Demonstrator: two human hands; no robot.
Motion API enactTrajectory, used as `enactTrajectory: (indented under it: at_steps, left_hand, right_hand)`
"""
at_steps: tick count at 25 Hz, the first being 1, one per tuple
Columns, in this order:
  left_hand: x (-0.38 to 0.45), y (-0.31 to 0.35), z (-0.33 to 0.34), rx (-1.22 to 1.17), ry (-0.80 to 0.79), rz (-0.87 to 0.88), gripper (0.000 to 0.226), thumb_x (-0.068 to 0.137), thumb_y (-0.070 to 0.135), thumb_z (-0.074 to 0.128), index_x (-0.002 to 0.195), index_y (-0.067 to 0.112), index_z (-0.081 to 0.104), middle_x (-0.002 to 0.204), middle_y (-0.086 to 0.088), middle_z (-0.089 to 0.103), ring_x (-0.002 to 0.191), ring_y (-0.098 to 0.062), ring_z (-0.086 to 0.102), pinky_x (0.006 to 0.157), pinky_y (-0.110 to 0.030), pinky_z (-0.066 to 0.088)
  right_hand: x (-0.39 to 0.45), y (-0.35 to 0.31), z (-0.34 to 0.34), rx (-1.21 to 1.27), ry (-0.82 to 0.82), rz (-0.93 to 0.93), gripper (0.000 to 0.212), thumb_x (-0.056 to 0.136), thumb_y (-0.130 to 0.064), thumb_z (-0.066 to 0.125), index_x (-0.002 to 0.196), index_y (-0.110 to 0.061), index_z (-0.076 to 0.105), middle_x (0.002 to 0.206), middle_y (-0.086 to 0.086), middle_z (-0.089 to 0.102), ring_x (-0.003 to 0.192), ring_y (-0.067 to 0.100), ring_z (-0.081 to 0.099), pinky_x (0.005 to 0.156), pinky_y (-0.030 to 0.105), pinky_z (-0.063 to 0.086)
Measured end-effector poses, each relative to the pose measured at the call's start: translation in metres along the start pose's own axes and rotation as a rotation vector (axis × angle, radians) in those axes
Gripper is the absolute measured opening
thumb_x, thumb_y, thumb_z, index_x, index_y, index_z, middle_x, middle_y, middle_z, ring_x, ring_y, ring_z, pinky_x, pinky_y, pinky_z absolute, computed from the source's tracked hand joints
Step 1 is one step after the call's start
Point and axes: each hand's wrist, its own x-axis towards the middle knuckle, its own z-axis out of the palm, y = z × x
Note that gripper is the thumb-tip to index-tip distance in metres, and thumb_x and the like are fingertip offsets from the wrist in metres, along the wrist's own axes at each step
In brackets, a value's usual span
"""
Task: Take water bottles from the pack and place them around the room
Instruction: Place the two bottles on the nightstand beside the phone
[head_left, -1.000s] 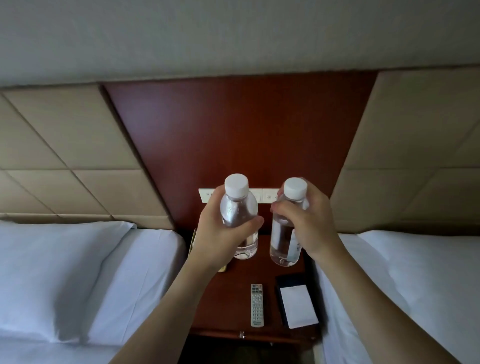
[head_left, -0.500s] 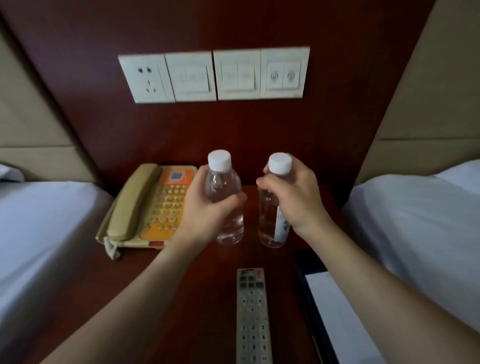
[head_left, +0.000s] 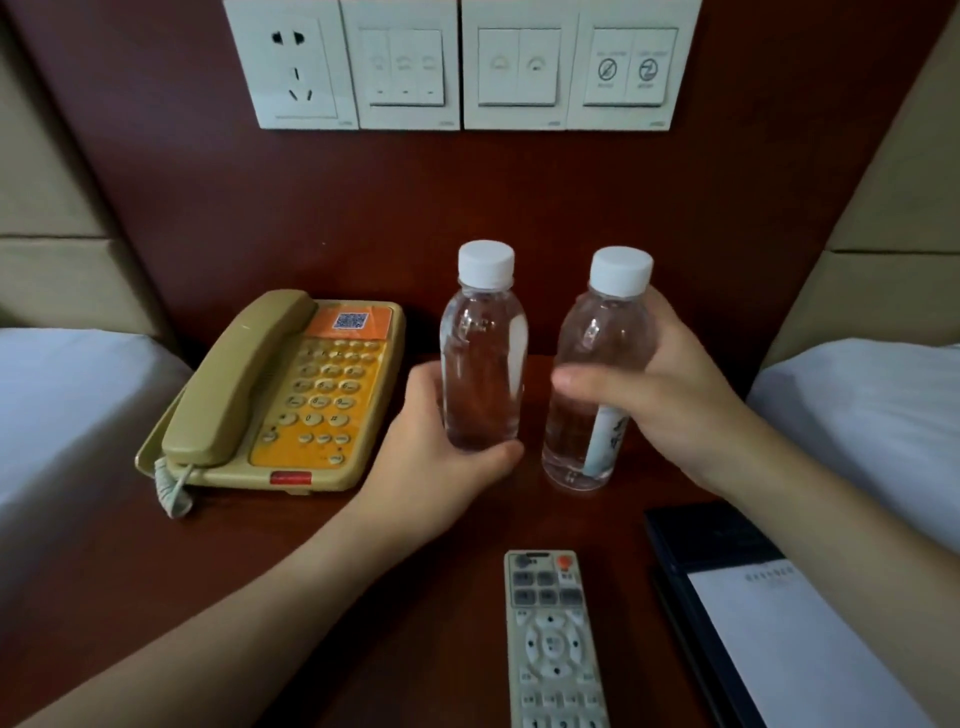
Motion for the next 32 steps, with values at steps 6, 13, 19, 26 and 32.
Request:
enactTrajectory:
  at_steps: [6,13,19,26,32]
  left_hand:
    - [0.001,-0.001,0.004,0.072,0.085,0.007,0.065,0.069,0.025,0.09,0.119,0.031,0.049,0.107,0.017,0.066,0.099,0.015,0.06,0.073,-0.002,0.048]
    - [0.06,-0.008,0.031,0.272,0.318,-0.011,0.067,0.063,0.051,0.084,0.114,0.028,0.047,0.11,0.008,0.058,0.109,-0.019,0.056,0.087,-0.043,0.056]
    - [0.078,-0.017,0.035,0.174,0.314,-0.091,0.062,0.074,0.048,0.07,0.126,0.036,0.038,0.111,0.012,0.059,0.118,-0.019,0.051,0.1,-0.047,0.048]
    - [0.075,-0.02,0.035,0.131,0.32,-0.035,0.078,0.071,0.055,0.07,0.136,0.027,0.036,0.128,0.005,0.062,0.118,-0.015,0.061,0.096,-0.044,0.055]
    - [0.076,-0.006,0.038,0.304,0.344,-0.029,0.073,0.073,0.053,0.078,0.128,0.02,0.042,0.121,-0.001,0.056,0.105,-0.021,0.062,0.088,-0.045,0.055]
  right_hand:
    - [-0.022,0.032,-0.018,-0.314,-0.096,0.163,0.065,0.061,-0.022,0.089,0.11,-0.046,0.053,0.107,-0.014,0.07,0.099,0.003,0.068,0.083,0.034,0.058]
    - [0.032,0.052,-0.01,-0.395,0.068,0.094,0.061,0.068,-0.025,0.086,0.115,-0.033,0.049,0.109,-0.015,0.064,0.098,0.005,0.062,0.081,0.028,0.051]
    - [0.062,0.073,-0.006,-0.378,0.159,0.099,0.065,0.074,-0.025,0.083,0.126,-0.032,0.044,0.101,-0.024,0.055,0.086,-0.005,0.058,0.07,0.018,0.046]
    - [0.061,0.081,-0.008,-0.453,0.145,0.125,0.063,0.078,-0.037,0.078,0.13,-0.029,0.045,0.114,-0.016,0.058,0.102,0.009,0.061,0.087,0.032,0.048]
    - [0.063,0.083,-0.014,-0.405,0.085,0.161,0.056,0.076,-0.041,0.079,0.121,-0.045,0.045,0.113,-0.018,0.061,0.109,0.01,0.061,0.098,0.04,0.048]
